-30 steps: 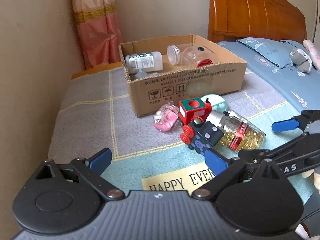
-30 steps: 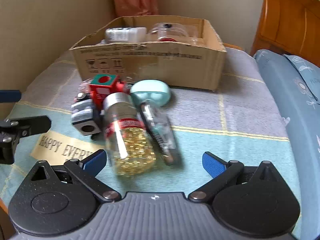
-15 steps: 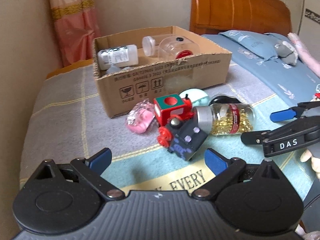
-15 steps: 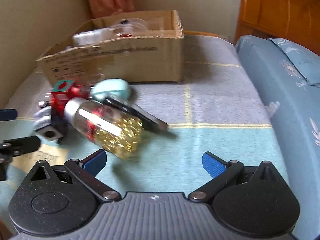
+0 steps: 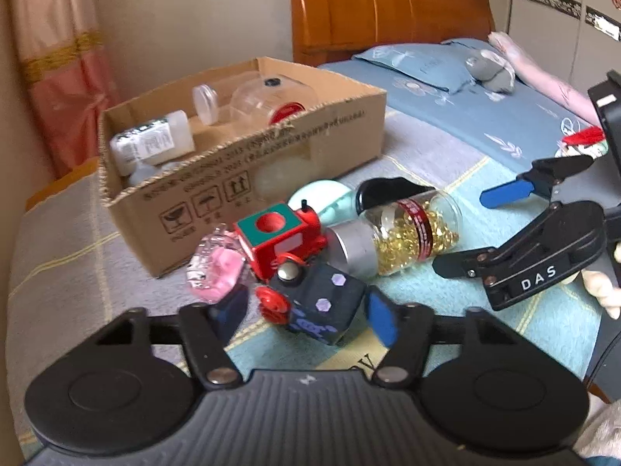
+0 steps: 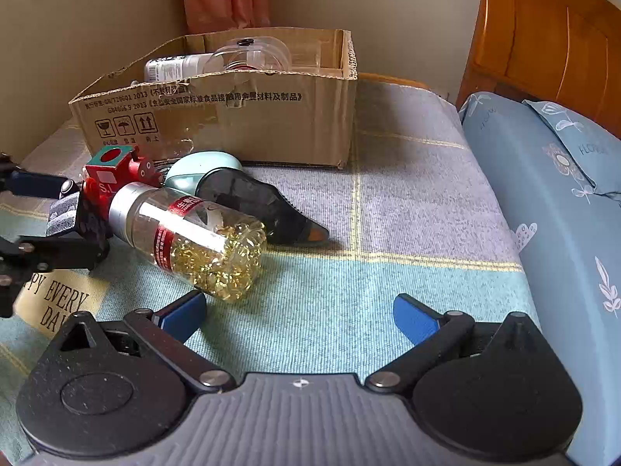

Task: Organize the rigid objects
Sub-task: 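Grasp the blue-black toy block with left tool while right tool grasps the capsule bottle, then carry toy block and capsule bottle into the box while opening both tools, then move both tools back from the box toward the remaining items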

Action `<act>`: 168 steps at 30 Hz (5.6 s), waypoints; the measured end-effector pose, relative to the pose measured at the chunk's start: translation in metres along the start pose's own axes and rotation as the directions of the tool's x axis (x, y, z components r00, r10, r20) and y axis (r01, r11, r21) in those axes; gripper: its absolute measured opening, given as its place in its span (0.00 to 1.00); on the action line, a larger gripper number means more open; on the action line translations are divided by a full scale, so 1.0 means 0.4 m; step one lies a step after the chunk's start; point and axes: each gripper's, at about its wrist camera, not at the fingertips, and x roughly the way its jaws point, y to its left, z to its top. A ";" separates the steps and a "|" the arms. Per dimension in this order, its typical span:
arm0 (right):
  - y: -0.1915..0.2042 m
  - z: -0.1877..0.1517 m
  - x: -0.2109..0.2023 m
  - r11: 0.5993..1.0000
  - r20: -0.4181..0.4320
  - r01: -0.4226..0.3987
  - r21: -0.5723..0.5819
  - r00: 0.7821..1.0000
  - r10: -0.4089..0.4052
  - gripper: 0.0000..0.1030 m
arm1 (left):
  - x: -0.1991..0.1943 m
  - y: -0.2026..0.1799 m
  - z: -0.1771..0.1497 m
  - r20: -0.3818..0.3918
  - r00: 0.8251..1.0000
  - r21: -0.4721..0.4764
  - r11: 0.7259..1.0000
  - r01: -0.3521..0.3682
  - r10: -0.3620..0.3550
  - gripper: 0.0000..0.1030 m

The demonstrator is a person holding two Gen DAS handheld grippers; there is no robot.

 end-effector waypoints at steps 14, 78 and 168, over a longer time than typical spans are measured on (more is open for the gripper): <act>0.002 -0.009 -0.003 1.000 0.014 -0.001 -0.004 1.000 0.001 1.00 | -0.052 -0.009 -0.036 -0.019 1.000 -0.052 0.998 -0.021 0.020 0.52; 0.105 0.118 -0.094 0.969 -0.043 -0.184 -0.167 0.983 0.179 0.93 | -0.155 0.053 0.009 -0.075 0.991 -0.070 0.991 -0.116 0.111 0.48; 0.053 0.031 0.019 0.996 0.018 -0.060 -0.071 0.998 0.061 1.00 | 0.015 0.095 0.124 -0.025 0.967 -0.376 0.894 -0.245 0.255 0.99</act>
